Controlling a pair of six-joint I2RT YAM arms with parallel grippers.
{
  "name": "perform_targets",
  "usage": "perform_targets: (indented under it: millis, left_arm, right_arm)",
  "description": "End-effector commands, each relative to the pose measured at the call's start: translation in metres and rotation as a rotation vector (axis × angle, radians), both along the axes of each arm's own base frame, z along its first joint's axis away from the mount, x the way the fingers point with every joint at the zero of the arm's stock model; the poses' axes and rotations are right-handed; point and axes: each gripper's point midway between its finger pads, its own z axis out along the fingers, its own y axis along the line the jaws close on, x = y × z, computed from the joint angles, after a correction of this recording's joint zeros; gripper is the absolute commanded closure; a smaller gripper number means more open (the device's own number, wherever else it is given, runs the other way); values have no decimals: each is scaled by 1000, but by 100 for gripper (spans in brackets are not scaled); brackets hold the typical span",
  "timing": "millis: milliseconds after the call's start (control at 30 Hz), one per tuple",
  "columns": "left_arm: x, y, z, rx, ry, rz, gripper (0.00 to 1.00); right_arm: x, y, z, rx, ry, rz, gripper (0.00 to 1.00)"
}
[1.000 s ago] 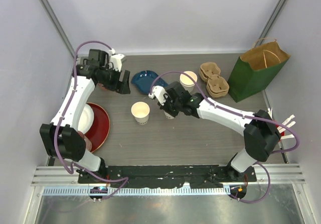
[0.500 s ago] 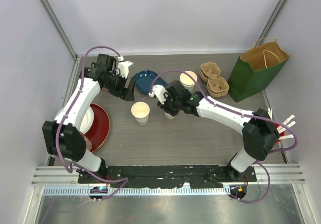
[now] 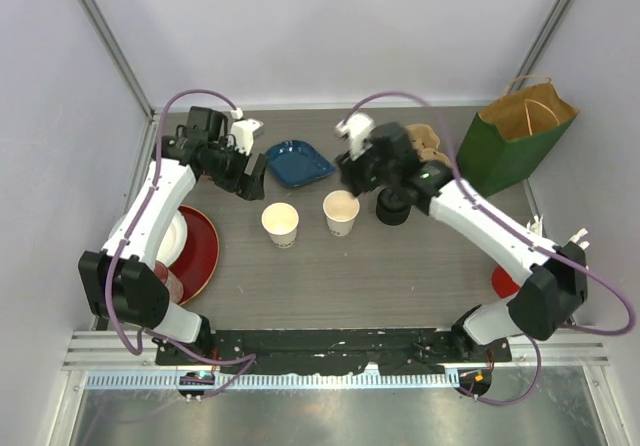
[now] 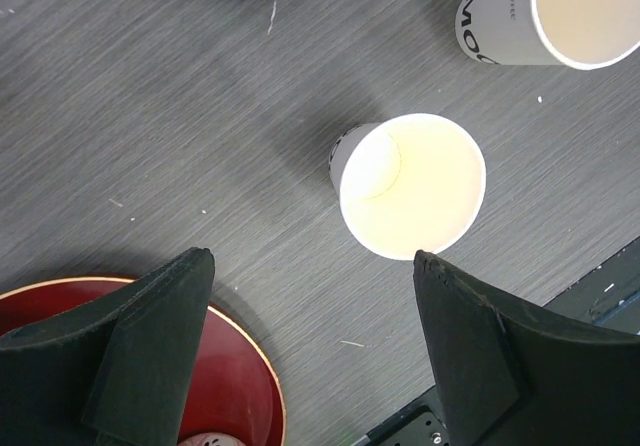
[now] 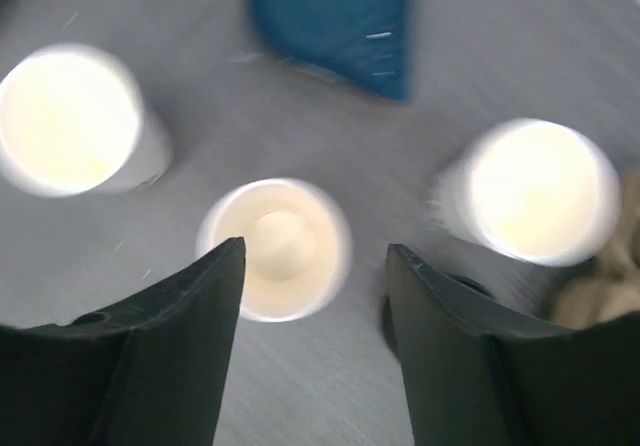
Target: Pack the takeout coffee
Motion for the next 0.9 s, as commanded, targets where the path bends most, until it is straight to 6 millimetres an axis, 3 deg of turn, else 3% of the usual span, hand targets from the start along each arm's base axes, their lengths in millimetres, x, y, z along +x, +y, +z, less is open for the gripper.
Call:
perform_targets:
  millis: [0, 267, 400, 533, 733, 867]
  left_arm:
    - [5, 5, 31, -8, -124, -1, 14]
    - [5, 9, 25, -4, -112, 2, 14]
    - [6, 9, 20, 1, -113, 2, 14]
    - [7, 10, 18, 7, -119, -3, 14]
    - [7, 9, 19, 2, -123, -12, 14]
    - [7, 9, 18, 8, -121, -15, 14]
  right_arm:
    - [64, -101, 40, 158, -40, -441, 42]
    - [91, -171, -45, 20, 96, -575, 53]
    - [93, -162, -61, 40, 146, -471, 54]
    - [96, -166, -69, -6, 138, -459, 57]
    - [88, -156, -88, -1, 202, -396, 61]
    - [82, -161, -98, -33, 243, -415, 58]
